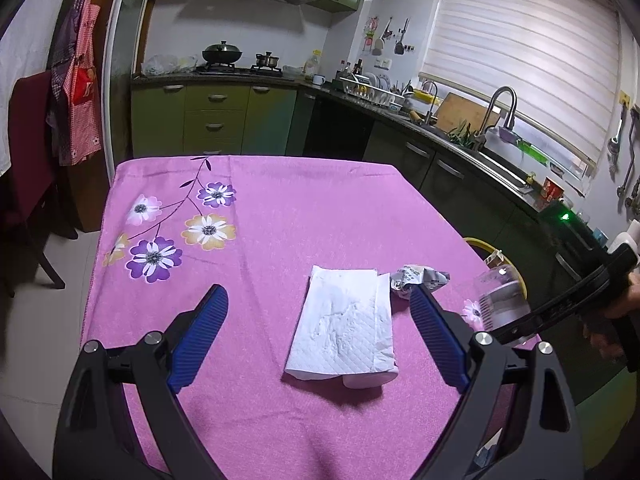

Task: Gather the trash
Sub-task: 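Carry the plastic bottle over the bin and release it with the right gripper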

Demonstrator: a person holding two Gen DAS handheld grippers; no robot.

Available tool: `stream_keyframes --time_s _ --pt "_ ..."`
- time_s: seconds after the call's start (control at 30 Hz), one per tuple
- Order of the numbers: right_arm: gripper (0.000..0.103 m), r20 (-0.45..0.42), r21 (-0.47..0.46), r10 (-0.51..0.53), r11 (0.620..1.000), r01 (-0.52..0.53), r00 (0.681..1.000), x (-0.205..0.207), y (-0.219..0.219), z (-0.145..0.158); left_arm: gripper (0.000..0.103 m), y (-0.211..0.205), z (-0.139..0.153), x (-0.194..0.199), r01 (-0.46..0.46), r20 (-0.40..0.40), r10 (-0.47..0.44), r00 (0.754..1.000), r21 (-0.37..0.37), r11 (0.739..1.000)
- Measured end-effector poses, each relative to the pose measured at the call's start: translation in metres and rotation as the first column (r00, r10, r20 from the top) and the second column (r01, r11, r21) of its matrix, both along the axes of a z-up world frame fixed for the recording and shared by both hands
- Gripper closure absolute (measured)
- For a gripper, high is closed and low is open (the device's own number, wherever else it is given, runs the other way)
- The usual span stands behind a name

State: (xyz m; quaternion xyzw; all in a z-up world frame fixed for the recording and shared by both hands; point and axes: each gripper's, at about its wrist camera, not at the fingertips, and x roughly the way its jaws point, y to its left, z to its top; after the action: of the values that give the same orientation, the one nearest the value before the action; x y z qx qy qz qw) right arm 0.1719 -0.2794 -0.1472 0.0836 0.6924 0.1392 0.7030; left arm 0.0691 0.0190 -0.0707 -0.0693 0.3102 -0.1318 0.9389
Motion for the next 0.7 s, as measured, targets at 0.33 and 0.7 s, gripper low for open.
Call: stream_keyframes --time_s 0.33,0.7 --pt "0.038 0.136 0.022 -0.106 0.994 0.104 0.985 0.02 -0.074 0.061 0.015 -0.012 0.007 -0.003 0.001 0.015 -0.001 1.0 0.025 1.0" --pt "0.038 0.236 -0.071 -0.347 0.926 0.372 0.908 0.116 -0.235 0.066 0.015 -0.031 0.004 0.014 -0.008 -0.024 0.01 1.0 0.082 0.997"
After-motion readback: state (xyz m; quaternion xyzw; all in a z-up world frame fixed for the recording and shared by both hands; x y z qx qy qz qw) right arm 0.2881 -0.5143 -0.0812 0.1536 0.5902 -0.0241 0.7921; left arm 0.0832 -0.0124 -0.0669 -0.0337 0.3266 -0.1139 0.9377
